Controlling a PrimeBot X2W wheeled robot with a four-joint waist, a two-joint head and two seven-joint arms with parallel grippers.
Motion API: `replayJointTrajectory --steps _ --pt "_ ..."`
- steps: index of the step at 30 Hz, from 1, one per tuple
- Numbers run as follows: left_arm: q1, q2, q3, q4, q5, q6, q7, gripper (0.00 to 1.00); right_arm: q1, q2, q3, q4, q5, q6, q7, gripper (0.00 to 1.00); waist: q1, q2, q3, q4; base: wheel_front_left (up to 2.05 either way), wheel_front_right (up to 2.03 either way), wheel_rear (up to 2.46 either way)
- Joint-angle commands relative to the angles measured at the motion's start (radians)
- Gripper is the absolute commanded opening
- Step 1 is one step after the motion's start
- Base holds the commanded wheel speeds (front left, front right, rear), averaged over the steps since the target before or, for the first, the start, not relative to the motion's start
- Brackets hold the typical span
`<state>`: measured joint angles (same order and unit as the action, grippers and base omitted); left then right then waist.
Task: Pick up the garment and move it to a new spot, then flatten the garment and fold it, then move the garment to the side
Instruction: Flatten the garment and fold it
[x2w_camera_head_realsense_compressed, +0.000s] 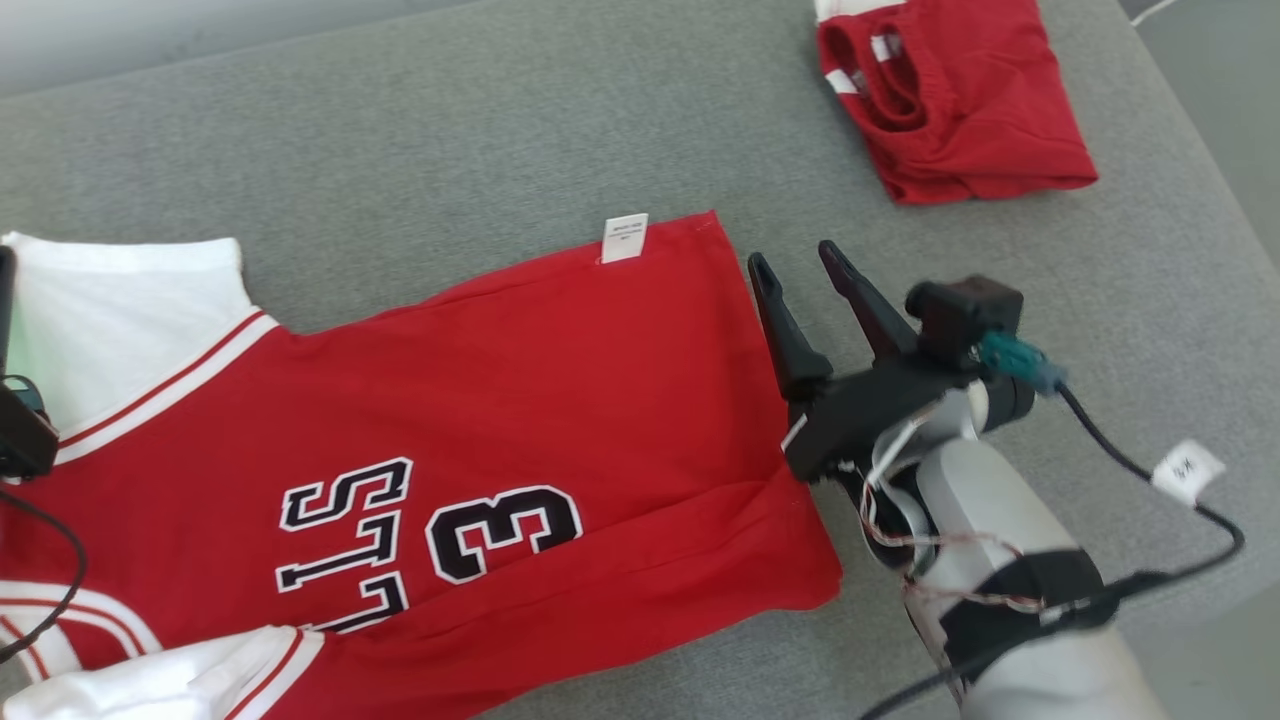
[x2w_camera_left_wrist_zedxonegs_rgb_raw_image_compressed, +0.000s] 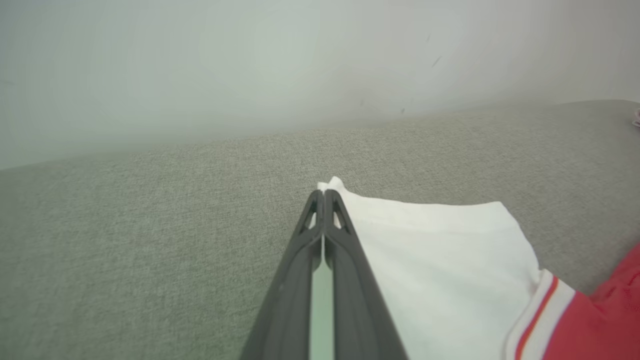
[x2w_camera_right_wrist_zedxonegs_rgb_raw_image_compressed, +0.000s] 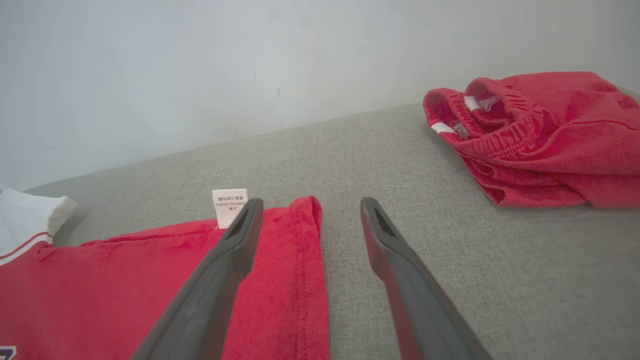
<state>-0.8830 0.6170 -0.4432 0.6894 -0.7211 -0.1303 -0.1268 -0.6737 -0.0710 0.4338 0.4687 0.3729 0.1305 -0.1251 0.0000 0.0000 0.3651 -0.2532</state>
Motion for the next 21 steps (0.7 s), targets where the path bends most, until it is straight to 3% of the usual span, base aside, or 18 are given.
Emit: replayJointTrajectory --steps 1,10,21 --pt "-0.008 0.001 -0.006 -0.003 -0.015 0.001 -0.007 0.00 -0.024 0.004 0.001 0.013 0.013 0.000 0.002 1.00 0.0000 0.0000 -0.005 0.017 0.00 0.00 0.00" --pt "-0.020 -0.023 -0.059 -0.049 -0.025 0.001 -0.043 0.00 -0.207 0.016 0.006 0.271 0.030 0.000 0.078 1.00 0.0000 0.0000 0.005 0.071 0.00 0.00 0.00" --pt "-0.042 -0.035 -0.097 -0.082 -0.034 0.001 -0.063 0.00 -0.354 0.022 0.031 0.514 0.015 0.000 0.085 1.00 0.0000 0.0000 0.031 0.107 0.00 0.00 0.00"
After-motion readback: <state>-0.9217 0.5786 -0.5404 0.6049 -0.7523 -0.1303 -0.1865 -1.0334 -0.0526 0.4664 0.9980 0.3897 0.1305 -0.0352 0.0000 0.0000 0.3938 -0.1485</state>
